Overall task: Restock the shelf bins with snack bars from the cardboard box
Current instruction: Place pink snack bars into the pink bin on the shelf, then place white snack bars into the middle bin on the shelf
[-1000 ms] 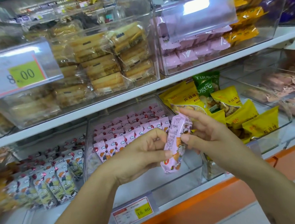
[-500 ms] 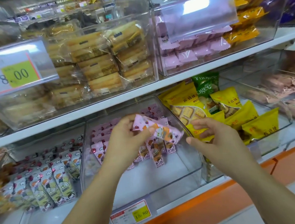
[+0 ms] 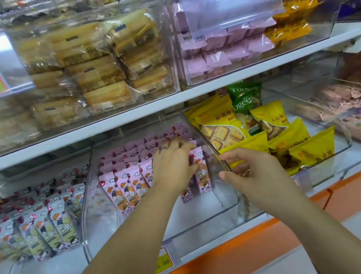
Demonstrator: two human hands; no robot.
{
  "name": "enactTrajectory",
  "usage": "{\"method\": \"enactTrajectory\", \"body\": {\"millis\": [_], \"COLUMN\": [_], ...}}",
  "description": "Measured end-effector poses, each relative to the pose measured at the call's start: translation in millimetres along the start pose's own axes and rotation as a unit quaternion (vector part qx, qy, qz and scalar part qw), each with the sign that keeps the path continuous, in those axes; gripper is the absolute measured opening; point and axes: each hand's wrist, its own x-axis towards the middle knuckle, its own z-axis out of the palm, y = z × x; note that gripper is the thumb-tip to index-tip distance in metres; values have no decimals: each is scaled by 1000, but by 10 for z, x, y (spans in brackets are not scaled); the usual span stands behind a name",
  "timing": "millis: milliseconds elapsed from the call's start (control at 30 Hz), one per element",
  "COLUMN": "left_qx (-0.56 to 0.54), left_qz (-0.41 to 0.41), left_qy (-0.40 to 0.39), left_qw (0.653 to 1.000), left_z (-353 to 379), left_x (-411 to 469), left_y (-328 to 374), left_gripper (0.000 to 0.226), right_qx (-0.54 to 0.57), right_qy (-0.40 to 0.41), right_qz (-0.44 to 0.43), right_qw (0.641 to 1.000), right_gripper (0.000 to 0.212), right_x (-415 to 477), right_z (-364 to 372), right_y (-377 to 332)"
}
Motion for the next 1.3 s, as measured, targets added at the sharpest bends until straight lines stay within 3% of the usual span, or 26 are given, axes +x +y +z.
{"method": "enactTrajectory", "body": {"millis": [100,200,267,333,400,533,667,767,833,933,1067,1167,1300], "left_qx": [-53,-135,-130,-109,-166,-289,-279,-251,-249,-284,-341,-371,-366], "left_qz": [-16,-86,-149,-185,-198,-211,-197,-167,-145,-107,-42,-25,-58], "left_qy": [45,93,37,-73,-154,-198,-203,-174,-118,-17,72,97,64], "left_qw": [997,983,979,974,954,913,918,937,950,953,936,923,926], "left_z": [-50,-124,-118,-53,23,79,21,-145,-289,-488,-582,-531,-261], "left_x": [-92,-277,-377,-423,-412,-318,-346,-507,-677,-1054,-1711,-2246,-2942], "left_y": [-40,-133,-217,-262,-246,-149,-160,-190,-208,-229,-324,-514,-896], "left_gripper": [54,38,37,39,36,30,26,20,14,4,14,19,16], "right_qx": [5,4,-2,-11,-18,-28,-81,-157,-153,-107,-78,-70,-68], "right_qy": [0,-3,-8,-11,-13,-11,0,59,82,55,-2,-18,-54], "right_qz": [-4,-5,-5,-5,-3,2,-8,-52,-82,-115,-125,-118,-98], "right_qw": [1000,1000,1000,1000,1000,1000,997,984,981,986,989,990,991], "right_gripper": [24,24,24,24,24,23,28,28,26,21,16,16,17], "right_x": [6,0,-9,-18,-22,-13,-23,-85,-197,-464,-841,-1109,-1484], "right_z": [0,-10,-14,-13,-10,-1,10,75,186,459,858,1126,1526], "right_y": [-14,-20,-22,-23,-24,-37,-70,-167,-284,-453,-541,-564,-523]}}
